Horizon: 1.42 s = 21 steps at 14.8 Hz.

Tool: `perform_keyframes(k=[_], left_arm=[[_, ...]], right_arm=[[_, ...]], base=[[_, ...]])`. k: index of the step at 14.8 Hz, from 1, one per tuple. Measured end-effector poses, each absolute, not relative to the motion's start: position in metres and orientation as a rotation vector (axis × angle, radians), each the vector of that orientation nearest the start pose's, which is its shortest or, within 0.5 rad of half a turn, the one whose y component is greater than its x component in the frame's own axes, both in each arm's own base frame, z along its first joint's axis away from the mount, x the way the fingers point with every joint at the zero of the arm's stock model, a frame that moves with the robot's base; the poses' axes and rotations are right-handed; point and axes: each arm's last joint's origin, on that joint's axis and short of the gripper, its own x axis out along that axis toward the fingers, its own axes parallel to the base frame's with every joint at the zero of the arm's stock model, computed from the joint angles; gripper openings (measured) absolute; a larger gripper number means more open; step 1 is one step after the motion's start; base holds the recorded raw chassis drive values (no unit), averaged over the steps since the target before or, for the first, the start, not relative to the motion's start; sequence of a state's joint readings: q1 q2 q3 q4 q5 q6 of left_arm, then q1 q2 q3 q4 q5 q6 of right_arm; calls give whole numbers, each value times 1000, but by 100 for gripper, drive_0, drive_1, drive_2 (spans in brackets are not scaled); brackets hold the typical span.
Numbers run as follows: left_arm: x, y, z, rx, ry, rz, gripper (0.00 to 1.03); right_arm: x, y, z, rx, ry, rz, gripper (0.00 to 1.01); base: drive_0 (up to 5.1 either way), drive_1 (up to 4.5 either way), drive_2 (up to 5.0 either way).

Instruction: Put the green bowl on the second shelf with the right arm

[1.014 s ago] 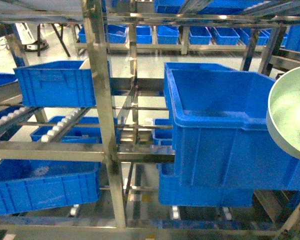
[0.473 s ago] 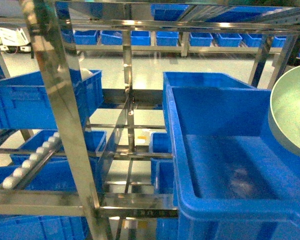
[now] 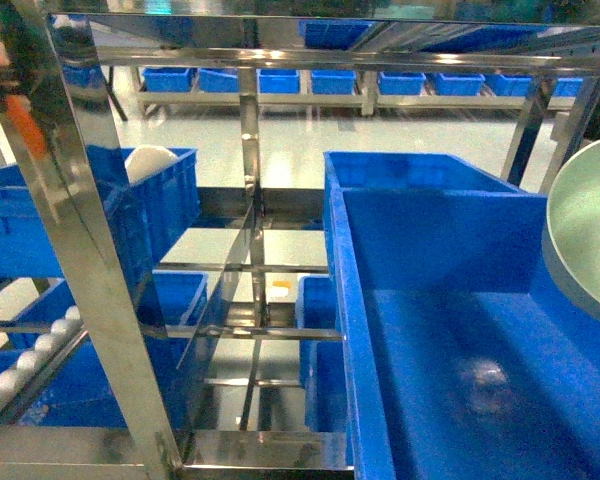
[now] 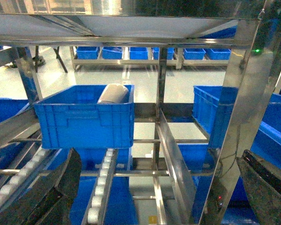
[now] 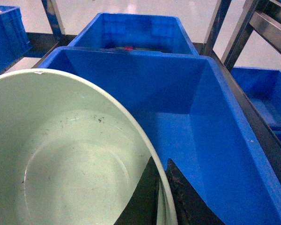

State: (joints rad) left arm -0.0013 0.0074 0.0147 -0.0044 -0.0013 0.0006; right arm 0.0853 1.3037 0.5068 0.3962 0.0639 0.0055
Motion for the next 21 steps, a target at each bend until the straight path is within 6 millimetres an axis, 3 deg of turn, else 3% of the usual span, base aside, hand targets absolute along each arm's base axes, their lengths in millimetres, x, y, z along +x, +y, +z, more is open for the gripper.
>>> perform_keyframes(k=[5,9,12,14,15,18,21], left_arm=[[97,0,168,1,-3,0,98],[97,0,168,1,-3,0,98],[97,0,168,1,-3,0,98],[97,0,168,1,-3,0,98],[97,0,168,1,-3,0,98],[97,0,168,1,-3,0,98],[97,0,168,1,-3,0,98]], right_arm=[[252,20,186,-21,415,30,3],[250,31,175,-7,504,145,3],[261,31,147,50,617,148,3],[287,17,115,148,737,58,3],[319,-4,80,263,855,-66,3],[347,-22,29,438,994,-239,3],[377,-9,30,476,947,-303,3]], base=[[8,8,8],[0,0,0],[0,0,0],[0,0,0],[0,0,0],[0,0,0],[0,0,0]])
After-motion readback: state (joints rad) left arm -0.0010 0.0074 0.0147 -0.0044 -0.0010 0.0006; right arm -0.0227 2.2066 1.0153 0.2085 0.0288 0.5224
